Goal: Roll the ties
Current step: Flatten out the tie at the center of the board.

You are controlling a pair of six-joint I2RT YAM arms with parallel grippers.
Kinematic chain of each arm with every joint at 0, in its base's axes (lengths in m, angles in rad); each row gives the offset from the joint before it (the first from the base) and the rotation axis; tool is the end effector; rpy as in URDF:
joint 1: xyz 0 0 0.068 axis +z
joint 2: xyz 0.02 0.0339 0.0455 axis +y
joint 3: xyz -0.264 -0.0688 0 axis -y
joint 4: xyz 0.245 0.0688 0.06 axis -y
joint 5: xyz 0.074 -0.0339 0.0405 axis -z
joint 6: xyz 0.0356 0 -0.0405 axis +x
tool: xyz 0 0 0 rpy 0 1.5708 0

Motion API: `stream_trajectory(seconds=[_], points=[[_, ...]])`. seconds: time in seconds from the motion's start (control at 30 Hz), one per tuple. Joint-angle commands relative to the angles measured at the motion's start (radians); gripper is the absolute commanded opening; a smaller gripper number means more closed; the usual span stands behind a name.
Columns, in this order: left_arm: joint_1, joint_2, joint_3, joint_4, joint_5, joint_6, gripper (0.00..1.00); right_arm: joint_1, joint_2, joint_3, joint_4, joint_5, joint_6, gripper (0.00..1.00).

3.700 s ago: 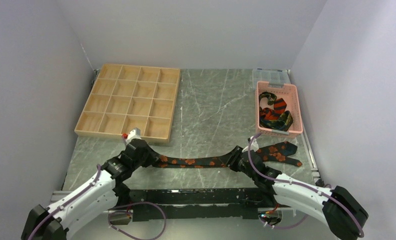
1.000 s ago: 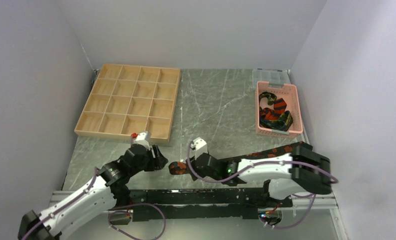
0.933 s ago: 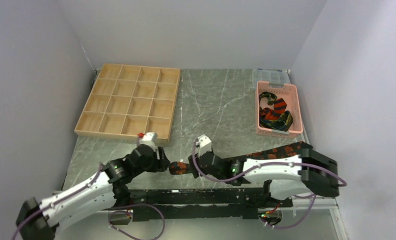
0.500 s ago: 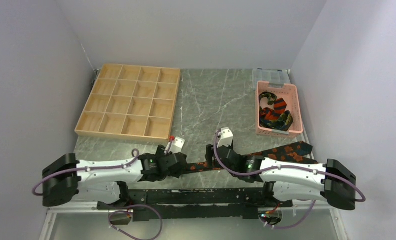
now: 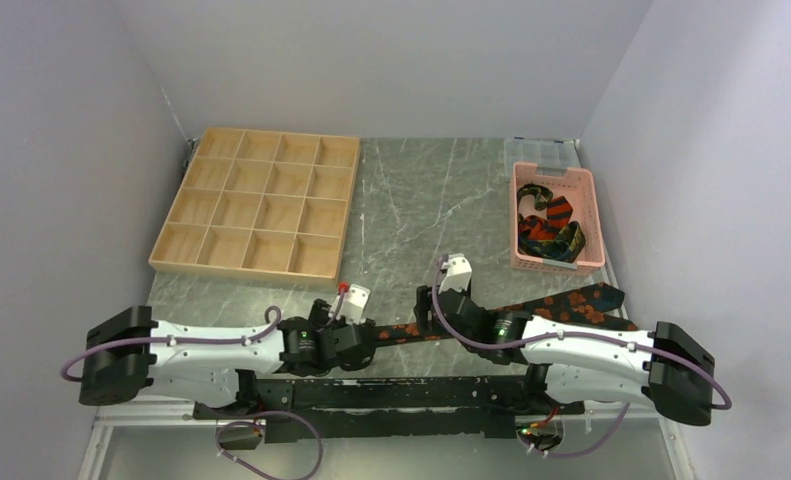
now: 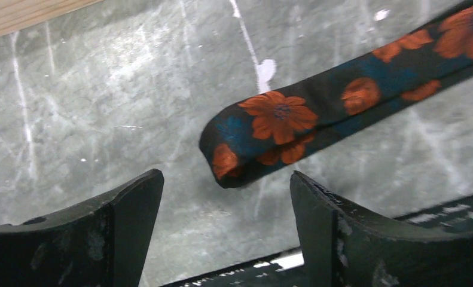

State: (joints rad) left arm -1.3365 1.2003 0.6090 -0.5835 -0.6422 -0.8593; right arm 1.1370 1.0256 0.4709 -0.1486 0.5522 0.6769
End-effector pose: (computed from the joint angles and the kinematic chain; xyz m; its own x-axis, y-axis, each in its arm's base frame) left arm 0.0674 -0.1904 0.1783 -0.6892 0.2750 -0.6704 0.3113 0.9478 0.0687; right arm 0.1021 0.1759 0.1937 -0.5905 -0.0059 -0.8070 -0.3008 0.9295 0.2133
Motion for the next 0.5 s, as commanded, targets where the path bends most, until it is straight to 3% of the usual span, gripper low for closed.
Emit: stream_trajectory(seconds=[0.0, 0.23, 0.47], points=[[-0.024, -0.033, 0.003, 0.064, -0.045, -0.027, 0.88, -0.012, -0.021, -0.018, 0.047, 0.021, 0.011, 0.71], [-0.024, 0.244, 0.113, -0.061, -0.205, -0.204, 0.82, -0.026, -0.066, -0.021, 0.016, 0.042, 0.043, 0.71], [-0.024, 0.175, 0.029, -0.158, -0.364, -0.531, 0.62, -0.029, -0.086, -0.043, 0.003, 0.073, 0.103, 0.71]])
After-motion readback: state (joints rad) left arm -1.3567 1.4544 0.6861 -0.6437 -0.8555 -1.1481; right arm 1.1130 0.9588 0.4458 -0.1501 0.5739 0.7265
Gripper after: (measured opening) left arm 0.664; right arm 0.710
